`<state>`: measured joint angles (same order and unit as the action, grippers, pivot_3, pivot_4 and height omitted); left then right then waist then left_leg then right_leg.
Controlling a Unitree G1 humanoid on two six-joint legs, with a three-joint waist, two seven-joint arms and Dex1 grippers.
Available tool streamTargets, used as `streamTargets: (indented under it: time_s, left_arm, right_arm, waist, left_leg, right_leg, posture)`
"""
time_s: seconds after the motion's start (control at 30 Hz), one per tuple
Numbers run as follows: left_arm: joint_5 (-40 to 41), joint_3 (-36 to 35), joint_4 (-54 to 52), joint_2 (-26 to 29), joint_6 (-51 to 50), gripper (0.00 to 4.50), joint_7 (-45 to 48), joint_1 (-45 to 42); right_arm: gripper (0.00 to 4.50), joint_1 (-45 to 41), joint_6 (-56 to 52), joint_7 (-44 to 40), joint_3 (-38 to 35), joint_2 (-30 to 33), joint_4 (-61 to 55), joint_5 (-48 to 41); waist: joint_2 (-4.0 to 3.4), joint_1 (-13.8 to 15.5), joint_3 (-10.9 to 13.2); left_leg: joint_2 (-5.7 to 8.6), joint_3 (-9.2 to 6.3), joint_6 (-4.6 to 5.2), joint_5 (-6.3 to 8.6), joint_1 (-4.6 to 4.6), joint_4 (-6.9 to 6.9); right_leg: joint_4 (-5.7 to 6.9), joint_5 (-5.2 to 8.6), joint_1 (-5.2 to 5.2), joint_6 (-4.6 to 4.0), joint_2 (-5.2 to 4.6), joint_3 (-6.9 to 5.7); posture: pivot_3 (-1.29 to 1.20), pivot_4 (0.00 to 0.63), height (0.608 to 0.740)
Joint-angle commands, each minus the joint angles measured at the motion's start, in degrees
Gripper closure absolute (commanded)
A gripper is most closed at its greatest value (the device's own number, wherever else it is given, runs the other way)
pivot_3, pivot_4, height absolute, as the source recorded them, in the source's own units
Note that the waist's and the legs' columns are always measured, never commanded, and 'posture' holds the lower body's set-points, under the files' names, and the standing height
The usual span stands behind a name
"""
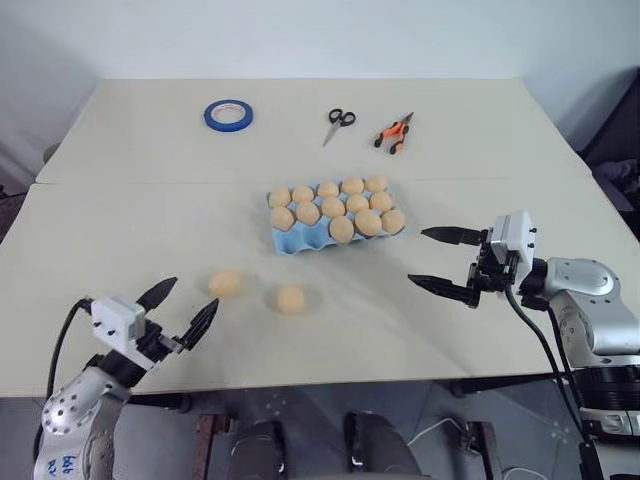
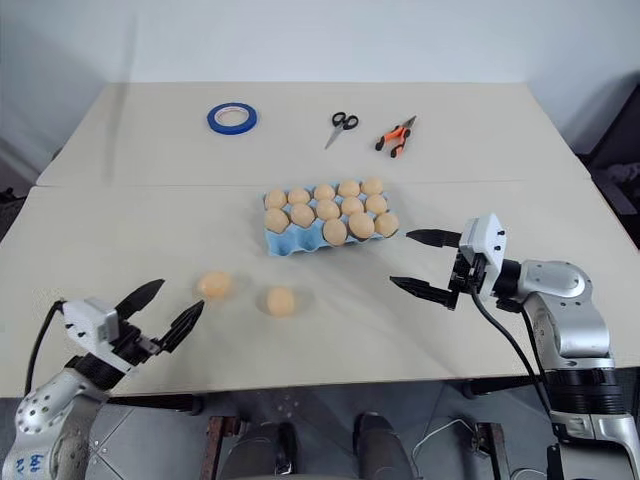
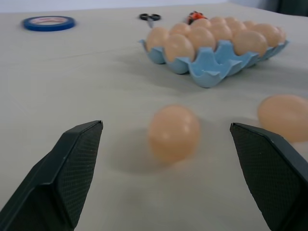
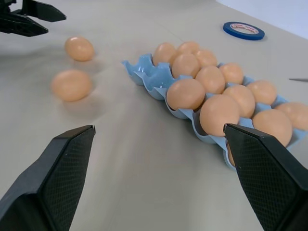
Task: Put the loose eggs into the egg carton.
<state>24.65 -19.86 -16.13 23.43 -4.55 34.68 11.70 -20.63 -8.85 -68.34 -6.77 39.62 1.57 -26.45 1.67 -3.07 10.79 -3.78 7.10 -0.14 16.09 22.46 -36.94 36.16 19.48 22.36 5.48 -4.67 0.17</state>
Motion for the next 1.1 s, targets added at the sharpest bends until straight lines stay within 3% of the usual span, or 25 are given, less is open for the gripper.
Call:
streamTargets:
  time_s: [0.03, 0.4, 0.7, 0.93, 1.1]
  left_arm:
    - [-2.43, 2.21, 3.23, 0.95, 0.95, 0.0, -0.15, -3.83]
    - [-7.36, 7.11, 13.89, 3.71, -2.85, 0.0, -0.34, -12.56]
    - [-6.77, 7.17, 15.14, 3.75, -1.44, 2.73, 1.0, -13.77]
    - [-6.14, 6.93, 15.29, 3.89, -2.56, 2.73, 0.7, -16.34]
    - [-1.46, 5.57, 16.01, 4.85, -7.69, 2.73, 1.25, -28.06]
  right_arm:
    - [0.02, 0.93, 0.12, 0.98, -0.89, 0.23, -3.08, -0.6]
    - [0.02, 2.69, 0.15, 3.21, -1.14, 0.15, -4.99, -0.7]
    - [0.0, 3.22, 0.66, 4.04, -1.07, 0.0, -4.71, -0.5]
    - [0.0, 3.0, 1.25, 4.39, -1.1, -0.07, -4.02, -0.17]
    - [0.0, 3.2, 1.41, 4.8, -1.34, -0.07, -3.94, -0.13]
  waist:
    - [-0.01, 0.11, -0.01]
    - [-0.03, 0.28, -0.01]
    - [-0.04, 0.61, -0.01]
    - [-0.03, 1.25, -0.01]
    - [-0.02, 2.0, 0.0]
  left_leg:
    - [-0.02, 0.0, -0.01, 0.0, 0.0, 0.02]
    - [-0.05, 0.04, 0.01, -0.03, -0.01, -0.04]
    - [-0.05, 0.04, 0.0, -0.04, -0.04, -0.04]
    - [-0.05, 0.04, 0.0, -0.04, -0.05, -0.06]
    - [-0.03, -0.03, 0.02, -0.1, 0.01, -0.14]
  right_leg:
    - [0.0, 0.0, 0.01, 0.0, 0.03, -0.02]
    - [0.11, -0.03, 0.04, 0.06, 0.09, -0.01]
    - [0.2, -0.03, 0.05, 0.06, 0.08, 0.01]
    - [0.23, -0.03, 0.06, 0.06, 0.09, 0.0]
    - [0.31, -0.03, 0.07, 0.06, 0.08, -0.08]
  posture:
    - [0.0, 0.15, 0.74]
    - [0.0, 0.15, 0.74]
    - [0.0, 0.15, 0.74]
    - [0.0, 0.15, 0.74]
    - [0.0, 0.15, 0.74]
